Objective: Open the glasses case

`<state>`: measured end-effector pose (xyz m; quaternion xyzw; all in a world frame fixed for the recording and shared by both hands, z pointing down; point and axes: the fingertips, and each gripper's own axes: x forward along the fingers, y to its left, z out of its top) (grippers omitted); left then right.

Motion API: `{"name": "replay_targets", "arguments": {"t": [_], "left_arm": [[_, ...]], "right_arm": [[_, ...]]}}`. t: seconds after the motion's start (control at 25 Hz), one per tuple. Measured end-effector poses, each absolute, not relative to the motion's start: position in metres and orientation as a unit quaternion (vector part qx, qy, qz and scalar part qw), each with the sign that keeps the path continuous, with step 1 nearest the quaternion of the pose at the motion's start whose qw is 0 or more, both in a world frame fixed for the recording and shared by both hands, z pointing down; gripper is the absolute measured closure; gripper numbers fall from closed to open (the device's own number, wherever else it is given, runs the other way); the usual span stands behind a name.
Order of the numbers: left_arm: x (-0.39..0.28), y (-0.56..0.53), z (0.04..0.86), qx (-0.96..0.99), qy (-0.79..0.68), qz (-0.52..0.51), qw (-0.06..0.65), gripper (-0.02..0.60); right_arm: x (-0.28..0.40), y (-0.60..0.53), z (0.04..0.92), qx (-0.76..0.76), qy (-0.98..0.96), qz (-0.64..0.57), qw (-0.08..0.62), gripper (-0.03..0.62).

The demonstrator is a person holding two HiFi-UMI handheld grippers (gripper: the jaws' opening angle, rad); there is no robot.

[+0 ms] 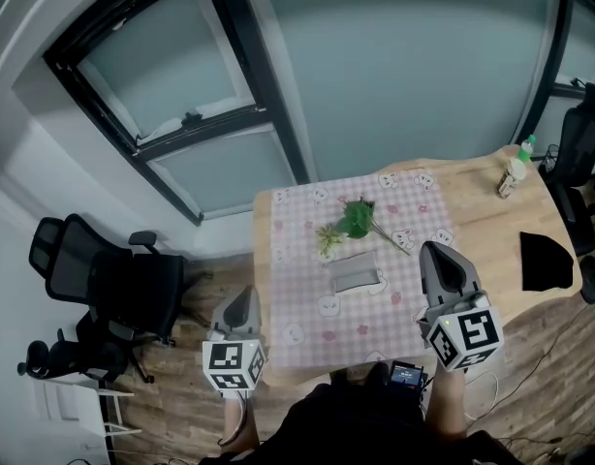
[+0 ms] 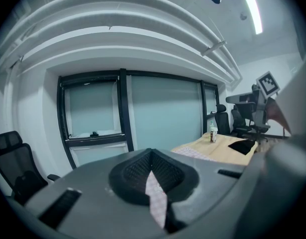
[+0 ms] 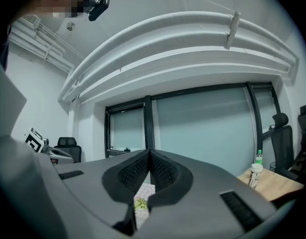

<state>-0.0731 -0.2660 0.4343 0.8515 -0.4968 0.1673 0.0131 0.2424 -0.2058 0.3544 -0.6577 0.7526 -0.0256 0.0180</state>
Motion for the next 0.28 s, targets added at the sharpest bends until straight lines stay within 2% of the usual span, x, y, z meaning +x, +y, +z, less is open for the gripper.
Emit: {"name": "replay_targets", "arguments": {"t": [0.28], "left_arm": [[-0.0728,-0.2663,0.4310,0.853,-0.496,0.164,0.008,0.583]], "right_arm": [[0.2400,-0.2055,0.3575,-0.656,0.754,-0.029,0.019,0.577]]}}
